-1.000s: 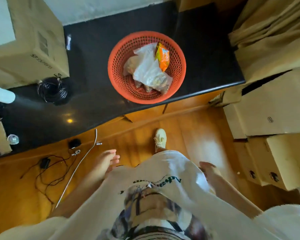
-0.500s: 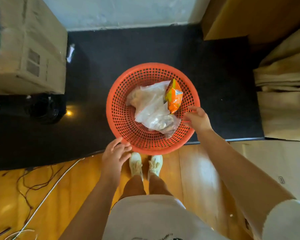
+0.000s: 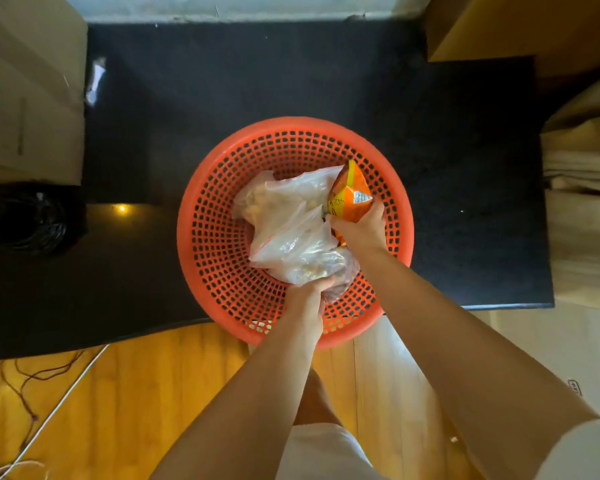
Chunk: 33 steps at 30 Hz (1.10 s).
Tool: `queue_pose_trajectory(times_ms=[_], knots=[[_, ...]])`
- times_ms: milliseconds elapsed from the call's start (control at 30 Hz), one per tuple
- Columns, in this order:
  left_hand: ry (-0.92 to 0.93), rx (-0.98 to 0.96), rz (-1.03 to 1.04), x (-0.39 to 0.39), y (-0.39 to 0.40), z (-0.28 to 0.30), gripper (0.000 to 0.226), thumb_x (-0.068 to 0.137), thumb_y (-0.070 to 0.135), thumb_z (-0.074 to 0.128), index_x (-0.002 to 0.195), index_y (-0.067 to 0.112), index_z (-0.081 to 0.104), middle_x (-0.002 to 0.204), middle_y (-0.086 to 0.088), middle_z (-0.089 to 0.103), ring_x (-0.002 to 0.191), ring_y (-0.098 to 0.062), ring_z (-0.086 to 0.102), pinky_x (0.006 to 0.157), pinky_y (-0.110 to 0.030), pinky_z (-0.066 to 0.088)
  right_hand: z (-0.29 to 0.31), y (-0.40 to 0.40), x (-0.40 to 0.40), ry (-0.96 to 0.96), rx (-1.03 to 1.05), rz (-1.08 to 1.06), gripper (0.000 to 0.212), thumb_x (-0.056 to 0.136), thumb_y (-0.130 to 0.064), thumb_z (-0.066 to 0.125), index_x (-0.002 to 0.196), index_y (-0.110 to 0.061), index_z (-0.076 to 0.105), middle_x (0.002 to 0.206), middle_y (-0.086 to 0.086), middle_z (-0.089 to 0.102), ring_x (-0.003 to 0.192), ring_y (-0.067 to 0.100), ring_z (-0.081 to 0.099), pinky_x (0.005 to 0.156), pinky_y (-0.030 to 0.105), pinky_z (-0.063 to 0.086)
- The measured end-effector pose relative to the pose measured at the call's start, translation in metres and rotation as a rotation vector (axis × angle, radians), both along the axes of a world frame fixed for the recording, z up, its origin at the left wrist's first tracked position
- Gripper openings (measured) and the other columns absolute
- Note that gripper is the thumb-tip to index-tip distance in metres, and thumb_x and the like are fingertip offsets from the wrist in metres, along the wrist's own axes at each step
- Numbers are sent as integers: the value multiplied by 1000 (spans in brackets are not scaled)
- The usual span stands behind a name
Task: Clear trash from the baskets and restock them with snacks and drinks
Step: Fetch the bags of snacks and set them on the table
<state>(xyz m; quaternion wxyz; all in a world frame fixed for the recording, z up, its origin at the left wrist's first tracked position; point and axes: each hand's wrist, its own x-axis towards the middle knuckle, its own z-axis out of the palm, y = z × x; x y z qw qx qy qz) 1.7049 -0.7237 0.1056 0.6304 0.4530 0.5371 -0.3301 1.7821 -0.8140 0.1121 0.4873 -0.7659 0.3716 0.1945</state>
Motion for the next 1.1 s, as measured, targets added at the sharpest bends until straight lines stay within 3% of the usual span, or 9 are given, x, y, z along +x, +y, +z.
queue_pose_trajectory(times_ms=[100,167,433,567,700,767,867,967,1100], knots=[[74,-12,129,3,-4,2,72,75,18,76,135,5,40,139,-11,44,131,-24,41,107,-34,37,-6,2,3,-9,-9,-3,90,70,-29,77,140,-12,23,140,14,38,126,31,42,105,46,38],[93,10,130,3,-7,-4,76,76,23,76,138,4,37,144,-11,39,135,-25,37,115,-37,28,-7,3,3,-12,-38,-1,86,70,-30,76,137,-11,25,137,14,41,125,31,44,103,45,40],[-115,113,-3,0,-7,6,40,88,18,64,124,5,55,133,-14,55,125,-28,49,110,-38,33,5,-1,-1,-73,-87,-2,68,75,-29,73,129,-10,38,132,12,42,118,26,46,88,27,37],[-341,202,-186,-4,13,29,26,90,13,59,111,-3,62,95,3,66,96,-13,56,86,-22,37,31,-1,-12,-141,-9,-100,59,76,-24,71,125,-10,42,129,9,42,114,23,48,98,34,42],[-510,204,-174,-8,50,60,30,88,5,59,117,-2,58,107,-11,65,102,-22,61,89,-25,49,68,-6,-34,-299,338,-304,54,77,-5,69,121,-23,42,110,0,60,101,16,60,94,46,50],[-538,113,-140,-10,69,76,33,87,9,59,119,5,58,106,-5,69,99,-19,65,90,-32,52,84,-8,-51,-314,484,-308,55,81,-3,65,126,-23,41,118,6,60,109,24,59,93,52,49],[-631,-32,-192,-11,98,101,28,81,24,58,108,25,66,102,5,74,96,-12,70,76,-25,57,106,-12,-81,-322,721,-267,57,84,-2,58,134,-19,37,130,17,54,118,37,54,93,52,49],[-704,-105,-227,-7,120,128,50,78,21,55,128,18,52,120,-4,65,112,-20,62,87,-29,52,126,-10,-110,-344,990,-270,67,78,1,54,139,-16,32,136,21,49,121,39,51,95,53,47],[-774,-169,-378,-2,134,152,33,74,19,57,106,25,64,95,8,75,93,-8,70,72,-17,56,149,9,-144,-415,1182,-377,82,67,-16,74,139,-13,35,127,15,58,111,32,60,84,42,53]])
